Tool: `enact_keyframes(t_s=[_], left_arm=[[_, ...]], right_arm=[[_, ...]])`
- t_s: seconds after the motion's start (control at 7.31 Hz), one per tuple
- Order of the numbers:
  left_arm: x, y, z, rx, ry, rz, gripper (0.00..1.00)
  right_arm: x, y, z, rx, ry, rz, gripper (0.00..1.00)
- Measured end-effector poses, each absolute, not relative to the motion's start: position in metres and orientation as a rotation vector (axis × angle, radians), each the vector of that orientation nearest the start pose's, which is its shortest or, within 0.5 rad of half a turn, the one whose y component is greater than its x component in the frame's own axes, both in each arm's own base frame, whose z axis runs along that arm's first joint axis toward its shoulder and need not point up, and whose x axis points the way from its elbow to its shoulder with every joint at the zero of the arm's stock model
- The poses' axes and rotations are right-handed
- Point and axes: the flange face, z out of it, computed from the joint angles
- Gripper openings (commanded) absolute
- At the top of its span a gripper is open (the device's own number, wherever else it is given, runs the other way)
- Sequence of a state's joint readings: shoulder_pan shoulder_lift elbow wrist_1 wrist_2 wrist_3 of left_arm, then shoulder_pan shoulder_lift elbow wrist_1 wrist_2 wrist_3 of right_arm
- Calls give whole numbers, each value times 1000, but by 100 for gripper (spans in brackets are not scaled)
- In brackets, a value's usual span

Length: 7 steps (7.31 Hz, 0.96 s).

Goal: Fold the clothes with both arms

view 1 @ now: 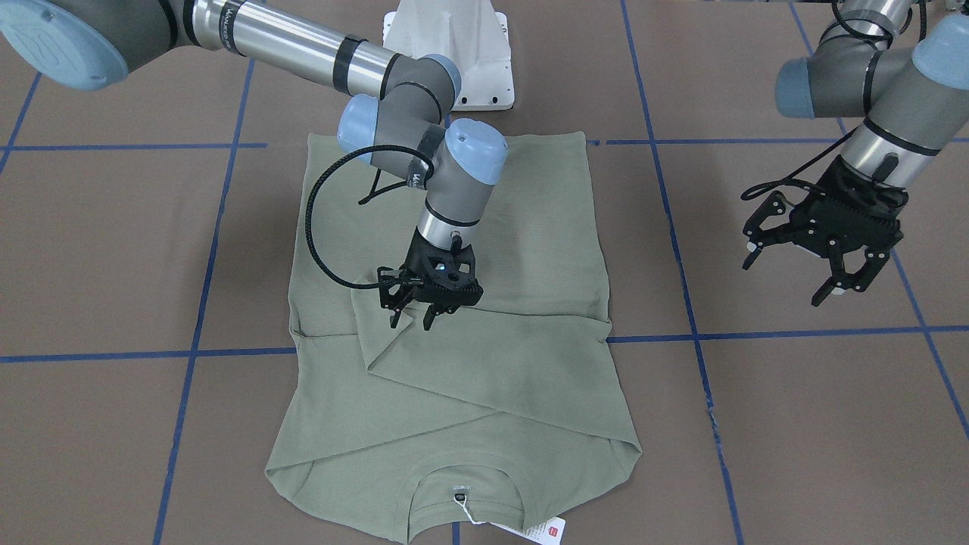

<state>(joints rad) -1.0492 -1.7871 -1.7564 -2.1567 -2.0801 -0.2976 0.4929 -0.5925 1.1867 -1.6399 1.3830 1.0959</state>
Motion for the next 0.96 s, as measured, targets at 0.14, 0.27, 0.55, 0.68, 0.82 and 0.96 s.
enact_keyframes(t_s=[0.14, 0.27, 0.55, 0.68, 0.82, 0.96], left_arm=[[215, -545, 389, 705, 818, 453, 100], [215, -545, 389, 705, 818, 453, 100], [215, -545, 389, 705, 818, 453, 100], [215, -545, 389, 704, 819, 452, 100], [215, -545, 389, 704, 819, 452, 100], [215, -545, 389, 704, 819, 452, 100]], right_arm=[[-646, -518, 219, 408, -368, 63, 49], [-648, -518, 222, 411, -360, 60, 35], [-650, -516, 224, 414, -352, 57, 0], [-650, -516, 224, 414, -352, 56, 0], [-650, -516, 223, 415, -352, 56, 0], [-647, -519, 223, 418, -351, 52, 0]])
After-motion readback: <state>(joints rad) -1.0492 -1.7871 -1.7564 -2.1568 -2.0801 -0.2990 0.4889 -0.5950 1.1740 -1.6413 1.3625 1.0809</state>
